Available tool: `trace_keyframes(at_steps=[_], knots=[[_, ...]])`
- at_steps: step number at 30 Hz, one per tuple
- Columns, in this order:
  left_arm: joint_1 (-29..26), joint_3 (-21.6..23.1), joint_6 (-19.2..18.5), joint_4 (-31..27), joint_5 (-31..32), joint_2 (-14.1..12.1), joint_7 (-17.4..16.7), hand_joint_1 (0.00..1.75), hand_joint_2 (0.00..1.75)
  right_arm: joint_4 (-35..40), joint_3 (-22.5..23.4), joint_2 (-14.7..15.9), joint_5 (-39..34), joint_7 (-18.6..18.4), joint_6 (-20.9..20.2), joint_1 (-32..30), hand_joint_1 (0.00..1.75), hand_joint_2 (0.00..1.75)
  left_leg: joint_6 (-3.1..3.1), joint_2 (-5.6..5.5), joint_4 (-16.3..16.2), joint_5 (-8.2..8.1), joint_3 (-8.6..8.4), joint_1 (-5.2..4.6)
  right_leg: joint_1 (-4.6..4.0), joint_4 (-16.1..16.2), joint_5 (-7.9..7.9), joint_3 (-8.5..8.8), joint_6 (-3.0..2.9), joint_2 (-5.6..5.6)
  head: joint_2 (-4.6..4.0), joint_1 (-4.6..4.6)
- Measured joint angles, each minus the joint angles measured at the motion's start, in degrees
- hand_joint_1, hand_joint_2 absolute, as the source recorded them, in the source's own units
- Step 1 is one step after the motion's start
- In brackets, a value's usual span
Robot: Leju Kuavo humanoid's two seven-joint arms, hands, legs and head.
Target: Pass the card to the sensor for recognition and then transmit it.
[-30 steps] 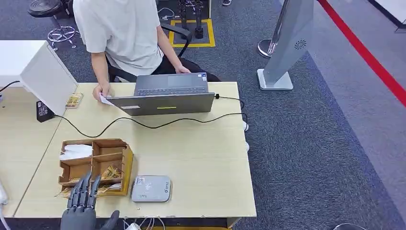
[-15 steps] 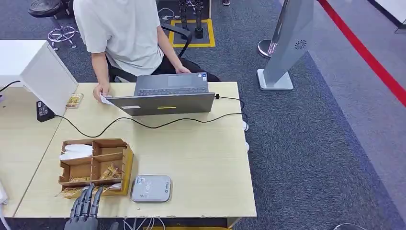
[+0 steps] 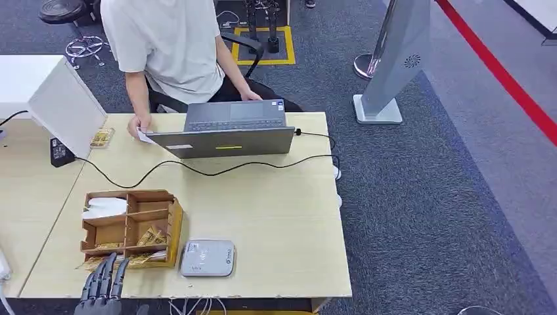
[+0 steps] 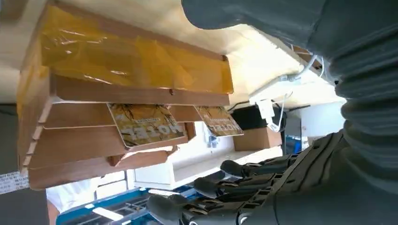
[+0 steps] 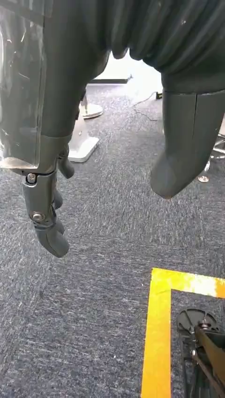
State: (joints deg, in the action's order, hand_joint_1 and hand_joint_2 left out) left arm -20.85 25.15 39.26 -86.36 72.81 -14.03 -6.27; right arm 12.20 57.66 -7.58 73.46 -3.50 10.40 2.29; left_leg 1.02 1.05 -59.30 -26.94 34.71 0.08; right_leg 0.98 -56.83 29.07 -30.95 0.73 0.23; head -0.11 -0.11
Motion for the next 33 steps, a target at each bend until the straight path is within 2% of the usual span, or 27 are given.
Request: trace_keyframes(at_steps=[4,6,11,17,23,28,33], knots=[[-0.9,-4.8,0.0,0.0,1.0,2.4,4.0,0.0,1.75,0.0,0.0,0.0,0.7,0.0,0.0,0.0,0.0,1.75,0.0,0.0,0.0,0.0,0.0,0.0,0.0,0.0,0.0,0.0,0.0,0.0,0.0,0.0],[-1.2,-6.9,0.0,0.0,1.4,3.5,4.9,0.0,1.75,0.0,0.0,0.0,0.8,0.0,0.0,0.0,0.0,1.75,0.0,0.0,0.0,0.0,0.0,0.0,0.0,0.0,0.0,0.0,0.0,0.0,0.0,0.02],[-1.6,-10.0,0.0,0.0,1.4,4.9,5.4,0.0,1.75,0.0,0.0,0.0,0.8,0.0,0.0,0.0,0.0,1.75,0.0,-0.01,0.0,0.0,0.0,0.0,0.0,0.0,0.0,0.01,0.0,-0.02,0.0,0.02],[-1.9,-11.3,0.0,0.0,1.5,5.7,5.5,0.0,1.75,0.0,0.0,0.1,0.8,0.0,0.0,0.0,0.0,1.75,0.0,-0.01,0.0,0.0,0.0,0.0,0.0,0.0,0.0,0.01,0.0,-0.02,0.0,0.02],[-2.2,-14.7,0.0,0.0,1.9,6.9,8.0,0.0,1.75,0.0,0.0,0.1,0.9,0.0,0.0,0.0,0.0,1.75,0.0,-0.01,0.0,0.0,0.0,0.0,0.0,0.0,0.0,0.01,0.0,-0.02,0.0,0.02],[-2.5,-17.4,0.0,0.0,2.6,8.8,11.4,0.0,1.75,0.0,0.0,0.1,1.0,0.0,0.0,0.0,0.0,1.75,0.0,-0.01,0.0,0.0,0.0,0.0,0.0,0.0,0.0,-0.01,0.0,-0.02,0.0,0.02],[-1.7,-20.7,0.0,0.0,2.8,11.1,16.6,0.0,1.75,0.0,0.0,0.1,2.0,0.0,0.0,0.0,0.0,1.75,0.0,-0.02,0.0,0.0,-0.03,0.0,0.0,0.0,0.0,-0.06,0.0,-0.03,0.0,0.02]])
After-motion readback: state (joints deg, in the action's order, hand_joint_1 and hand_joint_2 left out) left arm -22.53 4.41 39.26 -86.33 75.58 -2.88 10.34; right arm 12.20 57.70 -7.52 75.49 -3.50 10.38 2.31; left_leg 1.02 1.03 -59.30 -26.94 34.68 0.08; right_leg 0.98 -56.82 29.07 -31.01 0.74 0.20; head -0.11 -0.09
